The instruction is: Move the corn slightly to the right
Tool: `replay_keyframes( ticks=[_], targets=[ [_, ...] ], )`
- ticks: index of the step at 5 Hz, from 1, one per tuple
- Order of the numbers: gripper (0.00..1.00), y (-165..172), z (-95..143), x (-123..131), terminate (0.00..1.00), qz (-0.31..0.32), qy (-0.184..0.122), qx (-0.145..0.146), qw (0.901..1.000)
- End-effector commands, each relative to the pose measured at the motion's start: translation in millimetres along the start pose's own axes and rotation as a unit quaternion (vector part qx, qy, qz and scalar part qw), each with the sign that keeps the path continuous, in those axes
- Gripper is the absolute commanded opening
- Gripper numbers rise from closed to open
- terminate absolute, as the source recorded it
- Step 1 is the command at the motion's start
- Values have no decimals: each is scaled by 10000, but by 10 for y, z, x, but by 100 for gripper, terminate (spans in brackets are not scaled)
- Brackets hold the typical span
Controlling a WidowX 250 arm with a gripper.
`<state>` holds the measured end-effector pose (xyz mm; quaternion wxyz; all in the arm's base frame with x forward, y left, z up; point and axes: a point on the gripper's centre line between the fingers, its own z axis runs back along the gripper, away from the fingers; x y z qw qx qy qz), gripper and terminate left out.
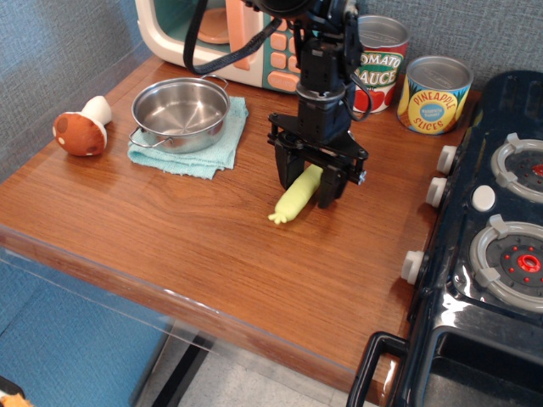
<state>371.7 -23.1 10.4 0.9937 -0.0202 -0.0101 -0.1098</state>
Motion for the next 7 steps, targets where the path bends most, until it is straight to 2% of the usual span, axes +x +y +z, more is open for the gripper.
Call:
replay_keyframes(
  ticks=[1,2,3,4,5,6,7],
  targets=[
    [0,-43,289,15,0,-184,-439,33,9989],
    [0,-253,601,-75,0,-448,-863,37,9953],
    [0,-635,652,-237,0,-892,-864,20,9922],
    [0,-830,474,-399,0,-980,-696,-28,9927],
    [0,-860,241,-450,0,-681,-531,-103,9962],
    [0,-818,76,-520,0,-126,-410,-95,9990],
    [0,-741,42,-554,0,341,-460,-81,9983]
  ],
)
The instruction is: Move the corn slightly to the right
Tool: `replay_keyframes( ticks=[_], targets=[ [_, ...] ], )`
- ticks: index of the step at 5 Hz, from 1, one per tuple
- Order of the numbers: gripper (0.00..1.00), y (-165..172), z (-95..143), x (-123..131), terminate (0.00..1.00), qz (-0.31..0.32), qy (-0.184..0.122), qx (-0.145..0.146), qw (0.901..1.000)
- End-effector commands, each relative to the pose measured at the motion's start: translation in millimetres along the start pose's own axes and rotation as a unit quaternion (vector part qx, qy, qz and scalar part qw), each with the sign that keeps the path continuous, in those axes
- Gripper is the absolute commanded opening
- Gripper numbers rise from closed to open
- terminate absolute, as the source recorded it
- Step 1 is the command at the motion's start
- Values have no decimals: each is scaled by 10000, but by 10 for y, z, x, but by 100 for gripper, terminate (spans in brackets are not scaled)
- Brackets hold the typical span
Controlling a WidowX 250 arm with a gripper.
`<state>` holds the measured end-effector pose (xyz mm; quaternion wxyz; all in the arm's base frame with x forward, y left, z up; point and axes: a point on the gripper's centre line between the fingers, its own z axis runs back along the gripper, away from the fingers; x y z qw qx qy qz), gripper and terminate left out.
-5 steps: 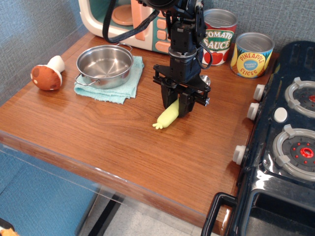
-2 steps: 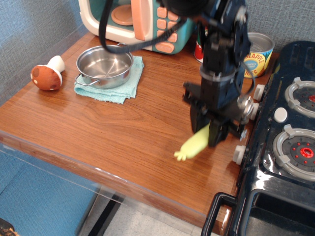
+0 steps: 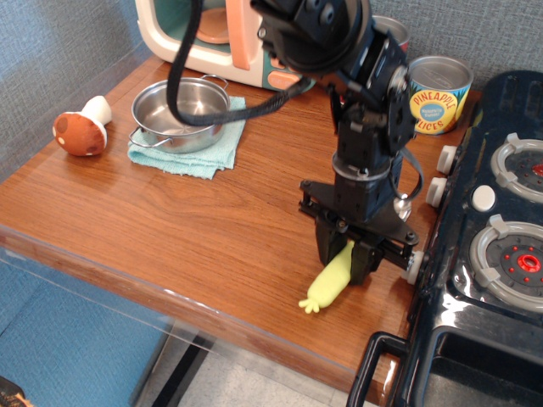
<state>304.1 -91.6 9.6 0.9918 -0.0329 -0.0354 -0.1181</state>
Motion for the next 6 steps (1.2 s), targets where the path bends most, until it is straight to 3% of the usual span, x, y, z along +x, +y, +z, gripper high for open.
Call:
replay_keyframes(
  ticks=[1,2,4,6],
  targets=[
    [0,97,57,-113,0,595,-234,186,9978],
    [100,109,224,-137,0,454,-419,232,9978],
    [100,39,736,-43,0,-78,-473,282,9985],
    [100,63,802,-35,0,-198,-319,217,9991]
  ],
)
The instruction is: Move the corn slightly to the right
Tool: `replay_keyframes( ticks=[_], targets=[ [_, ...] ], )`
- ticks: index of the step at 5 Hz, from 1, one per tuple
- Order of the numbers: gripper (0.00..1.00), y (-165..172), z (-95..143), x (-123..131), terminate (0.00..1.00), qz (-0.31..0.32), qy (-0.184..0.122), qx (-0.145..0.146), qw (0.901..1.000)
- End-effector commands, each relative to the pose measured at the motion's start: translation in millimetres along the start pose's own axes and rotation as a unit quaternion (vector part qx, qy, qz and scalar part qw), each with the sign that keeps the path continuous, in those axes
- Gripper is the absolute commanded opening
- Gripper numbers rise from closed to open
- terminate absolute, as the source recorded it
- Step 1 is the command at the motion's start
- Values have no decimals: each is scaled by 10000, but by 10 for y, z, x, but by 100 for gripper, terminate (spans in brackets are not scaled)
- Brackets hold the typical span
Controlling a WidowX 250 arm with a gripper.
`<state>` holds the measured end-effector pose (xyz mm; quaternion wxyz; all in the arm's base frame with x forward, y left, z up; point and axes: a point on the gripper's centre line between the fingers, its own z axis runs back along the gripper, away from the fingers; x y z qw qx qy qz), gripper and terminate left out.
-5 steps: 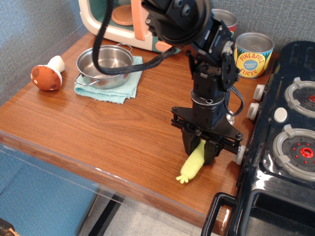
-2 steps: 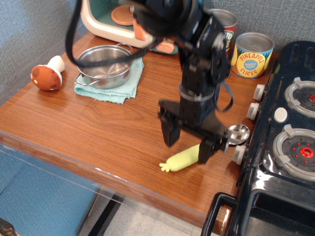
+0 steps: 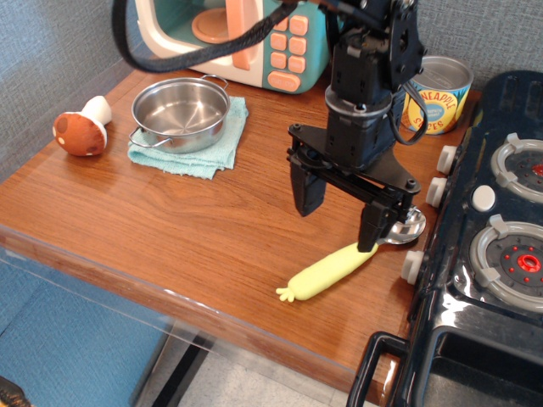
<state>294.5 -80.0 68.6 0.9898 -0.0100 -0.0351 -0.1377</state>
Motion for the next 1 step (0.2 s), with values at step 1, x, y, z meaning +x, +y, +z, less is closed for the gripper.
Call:
replay_keyframes(
  ticks=[1],
  targets=[
    [100,16,200,36,100,14,-355,5,9994]
  ],
)
